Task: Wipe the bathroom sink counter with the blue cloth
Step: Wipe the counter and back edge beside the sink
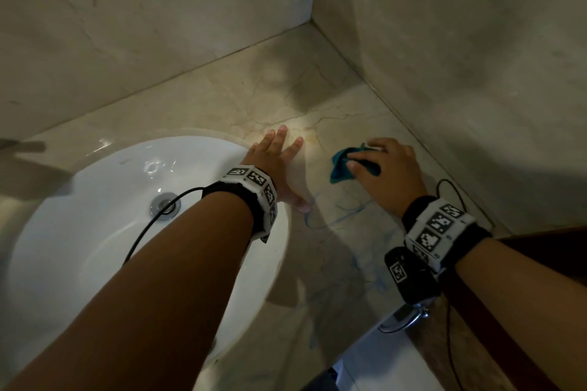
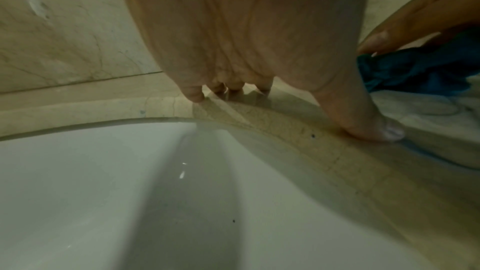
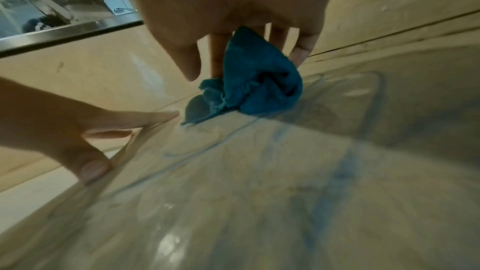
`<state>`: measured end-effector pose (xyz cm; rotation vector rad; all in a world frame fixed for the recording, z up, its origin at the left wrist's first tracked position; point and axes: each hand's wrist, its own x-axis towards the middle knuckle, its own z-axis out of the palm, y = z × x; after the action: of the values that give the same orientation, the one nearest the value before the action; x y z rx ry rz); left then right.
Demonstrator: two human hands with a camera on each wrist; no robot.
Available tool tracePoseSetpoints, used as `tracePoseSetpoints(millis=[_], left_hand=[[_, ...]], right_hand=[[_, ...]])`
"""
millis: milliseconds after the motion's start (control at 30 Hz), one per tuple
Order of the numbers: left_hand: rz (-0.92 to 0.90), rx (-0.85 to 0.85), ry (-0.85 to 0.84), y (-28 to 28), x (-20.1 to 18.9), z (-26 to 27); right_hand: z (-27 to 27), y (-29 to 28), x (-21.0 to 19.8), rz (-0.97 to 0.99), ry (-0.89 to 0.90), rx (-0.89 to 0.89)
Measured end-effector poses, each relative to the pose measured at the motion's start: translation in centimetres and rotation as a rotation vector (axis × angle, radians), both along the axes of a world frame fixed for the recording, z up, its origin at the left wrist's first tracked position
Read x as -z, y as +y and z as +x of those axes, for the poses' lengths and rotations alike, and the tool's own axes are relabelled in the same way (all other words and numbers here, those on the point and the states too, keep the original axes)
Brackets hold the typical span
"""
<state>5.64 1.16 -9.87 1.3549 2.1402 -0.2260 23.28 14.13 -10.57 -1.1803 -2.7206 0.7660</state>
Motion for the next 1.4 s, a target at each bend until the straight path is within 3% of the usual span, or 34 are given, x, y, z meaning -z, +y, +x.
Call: tracePoseSetpoints(millis=[167, 267, 400, 600, 733, 833, 933, 1067, 1200, 1300, 1400], left_hand=[[0.013, -0.009, 0.0, 0.0, -0.1, 0.1], [0.016, -0.005, -0.006, -0.1, 0.0, 0.1], [0.007, -0.003, -0.01, 0.0, 0.4, -0.2], [0.008, -0.012, -0.01, 0.0, 0.4, -0.2], [0.009, -0.014, -0.012, 0.0, 0.5, -0.2], [0.009, -0.006, -0.007, 0.0, 0.6, -0.2], [0.013, -0.014, -0.01, -0.1, 0.5, -0.2], [0.012, -0.012, -0.009, -0.1, 0.4, -0.1], [-0.004, 0.005, 0.016, 0.1, 0.0, 0.0], [-0.007, 0.007, 0.024, 0.1, 0.1, 0.0], [0.007, -0.005, 0.01, 0.0, 0.4, -0.2]], right_hand=[[-1.6, -2.5, 0.0, -0.229, 0.072, 0.021], [-1.8, -1.9, -1.0, -0.371, -0.026, -0.097], [-1.2, -1.9, -0.6, -0.243, -0.087, -0.272], [-2.8, -0.5, -0.2, -0.042, -0.077, -0.202], [-2.3, -2.2, -0.1, -0.127, -0.073, -0.276], [-1.8, -2.1, 0.1, -0.084, -0.095, -0.342], [-3.1, -0.4, -0.2, -0.016, -0.064, -0.244], [-4.1, -0.9, -0.9, -0.082, -0.002, -0.104], [-1.8, -4.9, -1.1, -0.181, -0.024, -0.335], [-1.2, -3.5, -0.5, -0.177, -0.099, -0.458], [-2.7, -0.6, 0.2, -0.125, -0.043, -0.289]])
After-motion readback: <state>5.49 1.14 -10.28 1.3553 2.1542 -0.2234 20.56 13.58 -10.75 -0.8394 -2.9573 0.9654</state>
